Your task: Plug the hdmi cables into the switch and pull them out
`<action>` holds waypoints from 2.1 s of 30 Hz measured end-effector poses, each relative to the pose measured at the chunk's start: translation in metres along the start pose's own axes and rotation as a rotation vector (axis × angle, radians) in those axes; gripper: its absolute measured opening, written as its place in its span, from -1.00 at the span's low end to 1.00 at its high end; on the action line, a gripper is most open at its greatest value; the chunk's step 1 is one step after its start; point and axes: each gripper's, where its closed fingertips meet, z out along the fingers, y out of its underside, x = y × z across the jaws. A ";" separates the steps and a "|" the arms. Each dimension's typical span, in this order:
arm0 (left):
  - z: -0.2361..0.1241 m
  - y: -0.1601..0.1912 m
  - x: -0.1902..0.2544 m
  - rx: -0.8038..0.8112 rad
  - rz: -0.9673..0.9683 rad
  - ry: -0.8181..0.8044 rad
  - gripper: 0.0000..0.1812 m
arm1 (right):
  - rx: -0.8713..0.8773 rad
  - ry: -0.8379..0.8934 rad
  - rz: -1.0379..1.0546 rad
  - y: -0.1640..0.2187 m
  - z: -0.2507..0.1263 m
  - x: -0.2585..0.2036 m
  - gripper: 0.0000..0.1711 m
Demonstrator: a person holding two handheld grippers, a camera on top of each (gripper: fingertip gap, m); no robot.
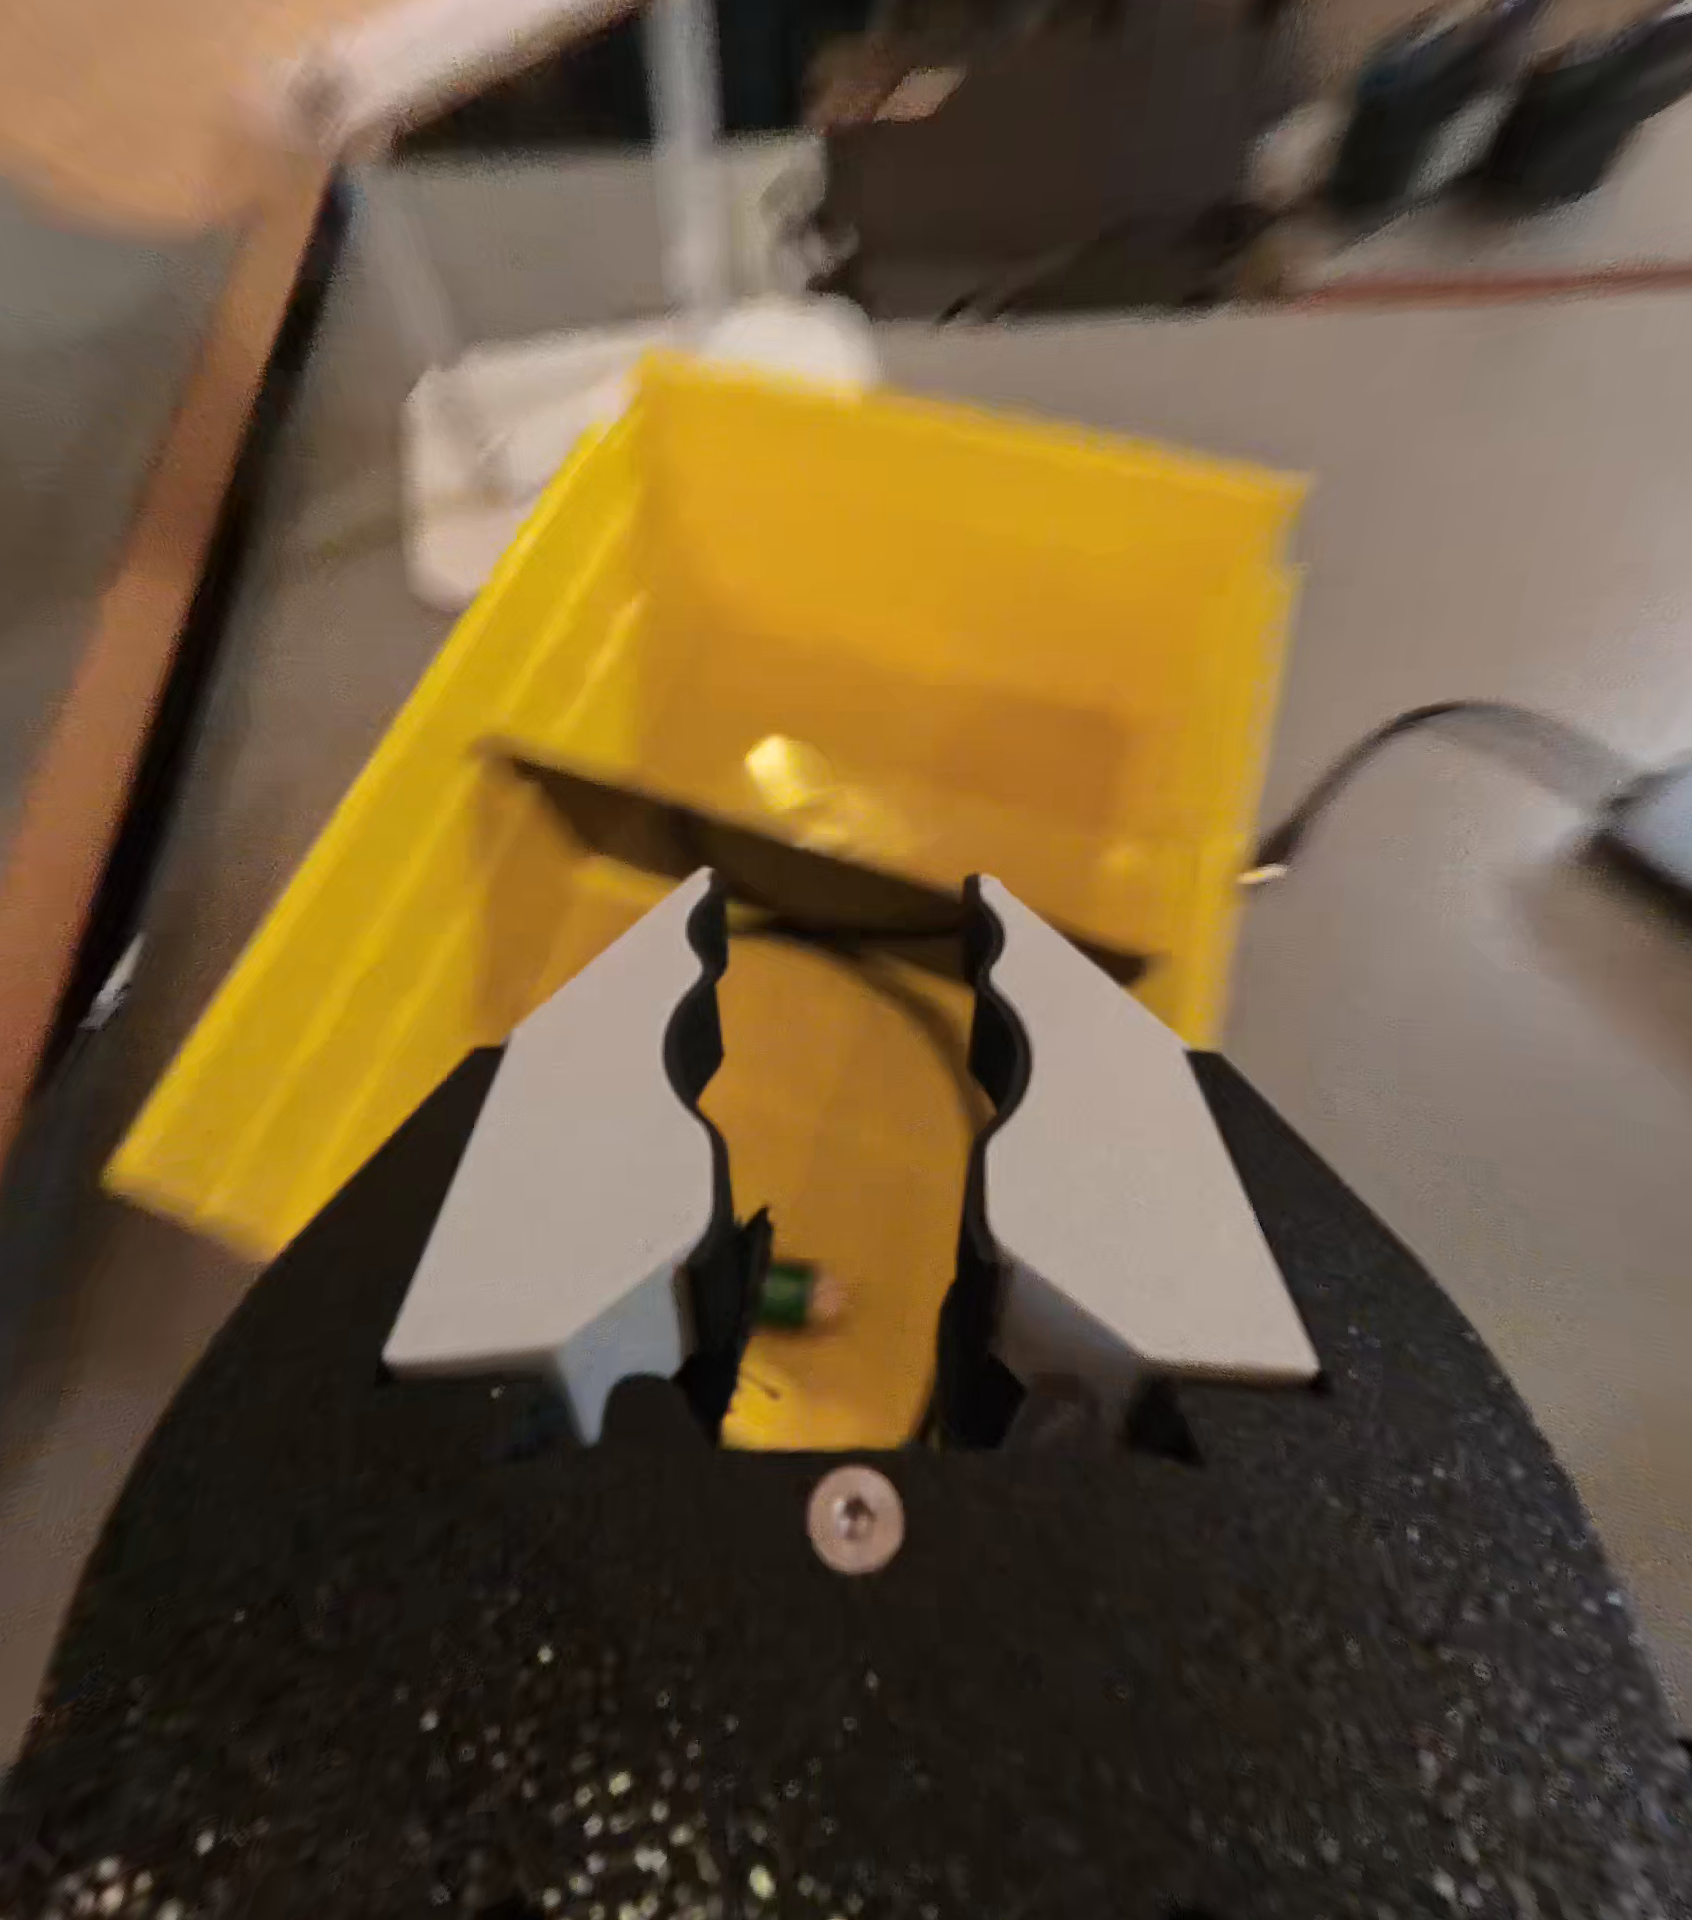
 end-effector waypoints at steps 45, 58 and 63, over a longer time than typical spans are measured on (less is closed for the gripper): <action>0.054 0.100 -0.097 -0.636 0.124 -0.213 -1.00 | -0.001 -0.047 -0.029 0.000 0.001 -0.010 -0.68; -0.025 0.102 -0.030 -0.595 0.113 0.272 -0.38 | -0.012 -0.065 -0.030 0.002 0.002 -0.014 -0.68; -0.062 0.101 -0.021 -0.442 0.282 0.428 -0.10 | -0.015 -0.068 -0.026 0.003 0.002 -0.014 -0.68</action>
